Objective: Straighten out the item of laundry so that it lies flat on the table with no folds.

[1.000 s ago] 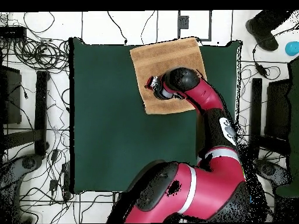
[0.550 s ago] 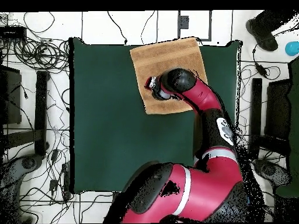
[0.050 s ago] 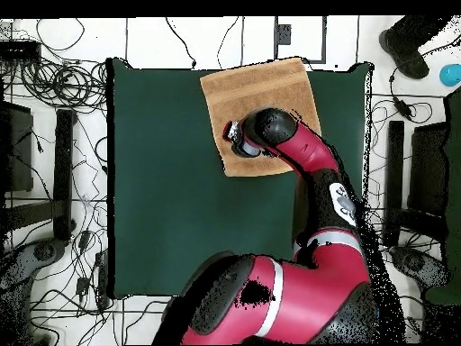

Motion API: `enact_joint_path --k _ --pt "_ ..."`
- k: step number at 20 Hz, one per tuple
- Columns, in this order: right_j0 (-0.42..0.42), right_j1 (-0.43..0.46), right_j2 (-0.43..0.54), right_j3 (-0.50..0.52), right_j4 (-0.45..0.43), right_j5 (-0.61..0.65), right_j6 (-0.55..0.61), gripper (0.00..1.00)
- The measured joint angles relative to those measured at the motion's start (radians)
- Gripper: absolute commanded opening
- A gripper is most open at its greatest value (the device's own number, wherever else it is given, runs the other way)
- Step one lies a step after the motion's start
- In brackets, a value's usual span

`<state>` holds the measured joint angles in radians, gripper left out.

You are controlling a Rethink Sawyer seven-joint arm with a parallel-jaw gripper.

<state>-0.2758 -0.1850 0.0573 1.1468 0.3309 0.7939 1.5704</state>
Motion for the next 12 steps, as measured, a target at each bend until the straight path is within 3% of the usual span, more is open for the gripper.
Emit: enact_joint_path --k 12 --pt "0.002 -0.036 -0.027 0.101 0.002 0.0 0.0 1.0"
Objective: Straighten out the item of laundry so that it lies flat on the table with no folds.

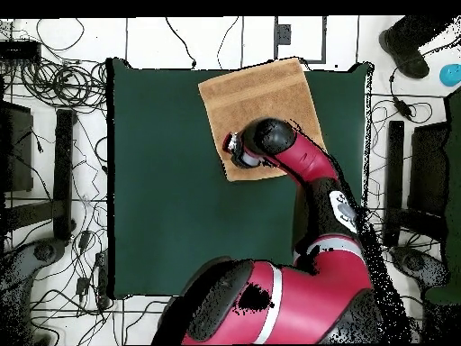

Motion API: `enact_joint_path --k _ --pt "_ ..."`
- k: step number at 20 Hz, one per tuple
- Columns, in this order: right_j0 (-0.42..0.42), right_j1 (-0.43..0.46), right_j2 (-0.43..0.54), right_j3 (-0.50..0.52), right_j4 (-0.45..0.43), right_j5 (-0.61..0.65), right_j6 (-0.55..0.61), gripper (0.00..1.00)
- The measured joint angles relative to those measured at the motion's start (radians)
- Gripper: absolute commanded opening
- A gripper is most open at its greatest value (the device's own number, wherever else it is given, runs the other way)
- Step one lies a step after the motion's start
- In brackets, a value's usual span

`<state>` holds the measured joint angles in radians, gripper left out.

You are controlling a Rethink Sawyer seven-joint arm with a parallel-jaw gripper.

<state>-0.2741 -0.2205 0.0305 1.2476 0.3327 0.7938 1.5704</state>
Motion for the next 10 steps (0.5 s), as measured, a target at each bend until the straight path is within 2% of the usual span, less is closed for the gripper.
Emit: enact_joint_path --k 10 --pt "-0.001 -0.033 -0.025 0.1 0.0 0.0 0.0 1.0"
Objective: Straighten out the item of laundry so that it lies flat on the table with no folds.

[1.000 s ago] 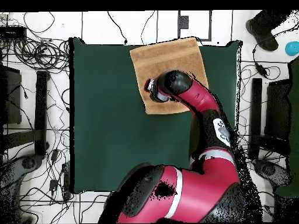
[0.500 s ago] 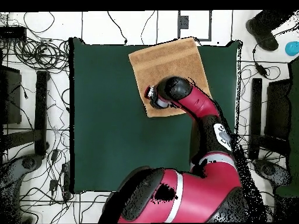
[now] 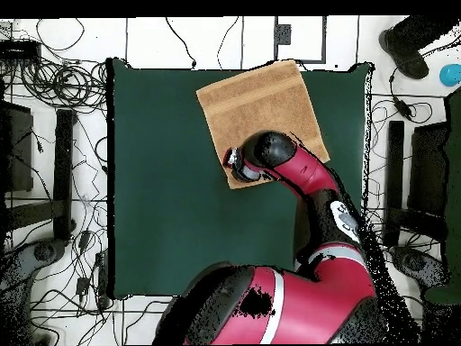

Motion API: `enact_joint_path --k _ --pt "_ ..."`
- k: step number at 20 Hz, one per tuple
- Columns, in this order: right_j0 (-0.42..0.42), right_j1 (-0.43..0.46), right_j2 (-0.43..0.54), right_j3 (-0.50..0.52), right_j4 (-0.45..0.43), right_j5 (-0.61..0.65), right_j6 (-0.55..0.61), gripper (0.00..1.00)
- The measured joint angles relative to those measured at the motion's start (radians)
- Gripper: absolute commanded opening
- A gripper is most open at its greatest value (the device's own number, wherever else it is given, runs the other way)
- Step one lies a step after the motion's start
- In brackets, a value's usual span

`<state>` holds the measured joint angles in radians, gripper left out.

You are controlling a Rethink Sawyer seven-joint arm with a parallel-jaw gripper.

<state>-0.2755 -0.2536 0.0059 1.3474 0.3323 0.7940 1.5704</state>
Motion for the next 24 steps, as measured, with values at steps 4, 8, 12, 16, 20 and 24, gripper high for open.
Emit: enact_joint_path --k 4,8,12,16,20,24 --pt "0.003 -0.012 -0.013 0.027 -0.001 0.0 0.0 1.0" --pt "0.01 -0.016 -0.024 0.051 -0.001 0.0 0.0 1.0" --pt "0.013 -0.024 -0.032 0.067 -0.001 0.0 0.0 1.0" --pt "0.02 -0.033 -0.043 0.078 -0.001 0.001 0.0 1.0" --pt "0.036 -0.033 -0.062 0.08 -0.001 0.006 0.0 1.0" --pt "0.053 -0.032 -0.076 0.081 -0.002 0.018 0.0 1.0"
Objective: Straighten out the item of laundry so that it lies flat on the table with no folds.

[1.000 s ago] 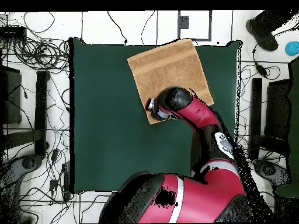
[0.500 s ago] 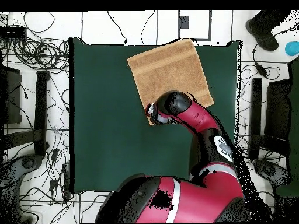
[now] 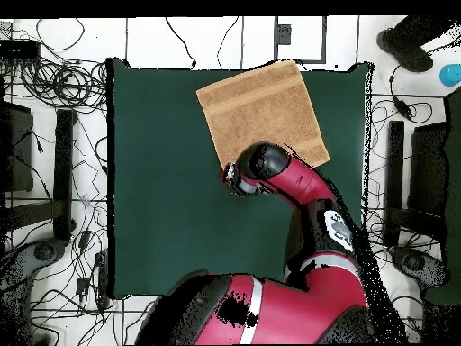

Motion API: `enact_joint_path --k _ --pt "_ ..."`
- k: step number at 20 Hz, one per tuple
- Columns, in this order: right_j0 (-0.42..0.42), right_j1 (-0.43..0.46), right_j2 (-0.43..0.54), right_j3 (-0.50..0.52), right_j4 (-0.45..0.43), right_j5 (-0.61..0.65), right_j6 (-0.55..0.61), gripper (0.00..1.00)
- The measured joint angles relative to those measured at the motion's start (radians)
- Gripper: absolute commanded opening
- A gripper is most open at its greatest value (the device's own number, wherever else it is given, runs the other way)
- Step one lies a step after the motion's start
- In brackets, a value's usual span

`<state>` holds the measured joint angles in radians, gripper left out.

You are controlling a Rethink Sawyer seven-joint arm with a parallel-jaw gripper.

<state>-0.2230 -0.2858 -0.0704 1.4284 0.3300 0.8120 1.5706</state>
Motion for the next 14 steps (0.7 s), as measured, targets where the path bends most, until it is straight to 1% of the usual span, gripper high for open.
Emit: enact_joint_path --k 4,14 --pt "0.003 0.006 -0.004 0.0 0.0 0.02 0.0 1.0" --pt "0.003 0.007 -0.017 0.002 -0.002 0.023 0.0 1.0"
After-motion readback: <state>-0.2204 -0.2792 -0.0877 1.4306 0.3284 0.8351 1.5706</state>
